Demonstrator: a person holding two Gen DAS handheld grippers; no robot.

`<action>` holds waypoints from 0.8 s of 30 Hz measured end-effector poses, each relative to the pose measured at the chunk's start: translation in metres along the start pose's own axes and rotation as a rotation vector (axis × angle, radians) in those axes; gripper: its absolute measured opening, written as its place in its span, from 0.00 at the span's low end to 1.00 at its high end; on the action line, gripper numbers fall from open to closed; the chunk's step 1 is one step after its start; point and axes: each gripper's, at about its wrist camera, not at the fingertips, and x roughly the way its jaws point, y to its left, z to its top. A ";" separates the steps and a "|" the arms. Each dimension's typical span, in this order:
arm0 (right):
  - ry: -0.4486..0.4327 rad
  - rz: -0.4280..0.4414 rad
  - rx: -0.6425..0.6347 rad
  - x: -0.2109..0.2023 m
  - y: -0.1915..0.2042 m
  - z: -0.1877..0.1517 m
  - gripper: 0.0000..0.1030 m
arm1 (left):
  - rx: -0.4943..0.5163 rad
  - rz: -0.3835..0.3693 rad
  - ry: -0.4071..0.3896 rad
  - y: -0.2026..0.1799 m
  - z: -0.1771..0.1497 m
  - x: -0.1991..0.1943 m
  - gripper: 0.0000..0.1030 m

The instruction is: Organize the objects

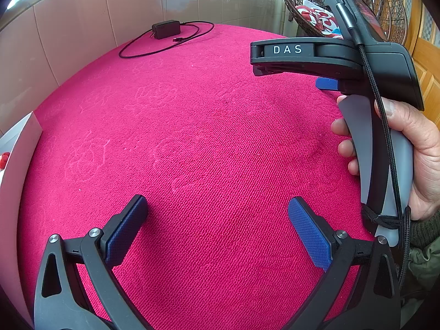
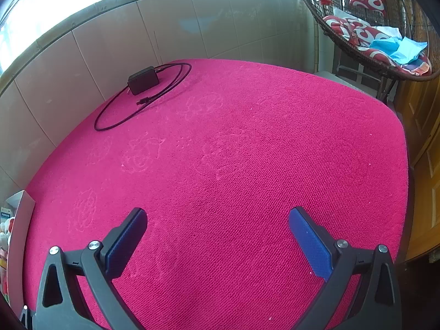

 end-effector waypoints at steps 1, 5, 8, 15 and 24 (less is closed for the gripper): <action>0.001 -0.002 -0.001 0.000 0.000 0.000 1.00 | 0.000 0.000 0.000 0.000 0.000 0.000 1.00; 0.002 -0.002 -0.002 0.000 -0.001 0.000 1.00 | 0.000 0.000 0.000 0.000 0.000 0.000 1.00; -0.001 0.004 0.002 0.000 -0.003 0.000 1.00 | 0.000 0.000 0.000 0.000 0.000 0.000 1.00; 0.002 -0.004 -0.003 0.000 -0.002 0.000 1.00 | 0.000 0.000 0.000 0.000 0.000 0.000 1.00; 0.004 -0.008 -0.007 0.001 -0.001 0.000 1.00 | 0.000 0.000 0.000 0.000 0.000 0.000 1.00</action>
